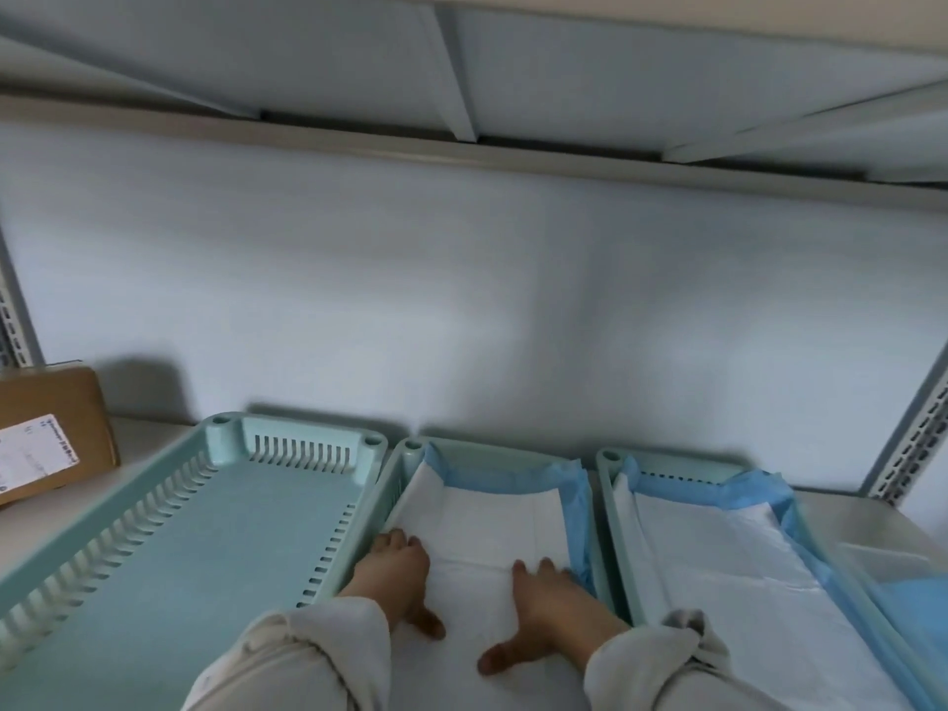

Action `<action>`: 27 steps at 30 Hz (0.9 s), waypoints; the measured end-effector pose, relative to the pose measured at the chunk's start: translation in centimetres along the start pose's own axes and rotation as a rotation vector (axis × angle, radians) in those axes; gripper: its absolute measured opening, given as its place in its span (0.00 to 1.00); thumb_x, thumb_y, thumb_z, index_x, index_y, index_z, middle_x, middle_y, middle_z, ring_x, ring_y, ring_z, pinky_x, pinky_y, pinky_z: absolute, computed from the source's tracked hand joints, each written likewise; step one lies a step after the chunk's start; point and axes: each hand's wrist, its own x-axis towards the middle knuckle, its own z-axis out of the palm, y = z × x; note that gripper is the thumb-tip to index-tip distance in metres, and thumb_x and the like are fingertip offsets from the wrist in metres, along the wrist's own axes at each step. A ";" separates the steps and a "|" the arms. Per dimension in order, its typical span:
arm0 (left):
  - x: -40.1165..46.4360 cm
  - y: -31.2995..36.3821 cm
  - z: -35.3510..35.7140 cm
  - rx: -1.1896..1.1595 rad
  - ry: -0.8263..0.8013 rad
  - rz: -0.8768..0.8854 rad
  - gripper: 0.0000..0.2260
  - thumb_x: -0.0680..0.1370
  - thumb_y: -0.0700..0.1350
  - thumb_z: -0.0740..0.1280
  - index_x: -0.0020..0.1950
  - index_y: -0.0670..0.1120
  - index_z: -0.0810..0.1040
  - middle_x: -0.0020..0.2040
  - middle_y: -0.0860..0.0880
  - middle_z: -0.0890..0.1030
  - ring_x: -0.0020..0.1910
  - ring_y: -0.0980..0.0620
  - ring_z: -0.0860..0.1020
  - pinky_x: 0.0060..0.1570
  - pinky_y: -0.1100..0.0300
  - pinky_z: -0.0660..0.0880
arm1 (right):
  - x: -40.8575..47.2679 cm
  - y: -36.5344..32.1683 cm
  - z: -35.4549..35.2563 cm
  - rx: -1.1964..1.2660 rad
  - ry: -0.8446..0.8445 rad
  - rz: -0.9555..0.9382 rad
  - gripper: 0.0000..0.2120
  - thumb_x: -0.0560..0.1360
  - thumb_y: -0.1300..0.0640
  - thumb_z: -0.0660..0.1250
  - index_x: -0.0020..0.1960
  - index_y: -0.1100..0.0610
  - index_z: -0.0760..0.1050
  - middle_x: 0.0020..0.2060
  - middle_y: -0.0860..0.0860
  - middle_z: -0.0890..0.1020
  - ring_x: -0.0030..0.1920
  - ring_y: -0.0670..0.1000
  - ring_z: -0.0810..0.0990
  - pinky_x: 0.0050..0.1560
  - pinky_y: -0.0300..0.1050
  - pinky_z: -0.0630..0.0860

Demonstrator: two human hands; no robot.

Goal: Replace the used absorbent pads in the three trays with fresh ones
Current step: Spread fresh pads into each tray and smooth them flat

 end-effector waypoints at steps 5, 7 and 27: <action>1.4 -0.5 0.7 -0.084 0.036 0.052 0.40 0.73 0.60 0.68 0.77 0.43 0.54 0.78 0.40 0.43 0.78 0.43 0.46 0.76 0.50 0.51 | 1.3 0.6 0.6 0.029 -0.087 -0.063 0.58 0.65 0.33 0.70 0.76 0.46 0.32 0.76 0.54 0.34 0.76 0.63 0.35 0.75 0.62 0.44; 2.0 -0.9 0.8 -0.190 -0.016 -0.011 0.48 0.71 0.60 0.70 0.78 0.44 0.43 0.78 0.41 0.40 0.78 0.44 0.46 0.76 0.53 0.50 | 1.4 0.5 0.7 0.042 -0.096 -0.051 0.57 0.66 0.34 0.70 0.76 0.46 0.32 0.76 0.53 0.33 0.75 0.63 0.34 0.75 0.63 0.43; 4.3 0.5 -1.6 0.137 0.110 -0.060 0.35 0.75 0.61 0.64 0.73 0.40 0.62 0.72 0.42 0.64 0.71 0.44 0.65 0.70 0.54 0.63 | 0.8 1.2 -0.2 -0.037 -0.017 -0.023 0.60 0.63 0.30 0.69 0.77 0.51 0.34 0.76 0.60 0.39 0.77 0.61 0.41 0.76 0.56 0.47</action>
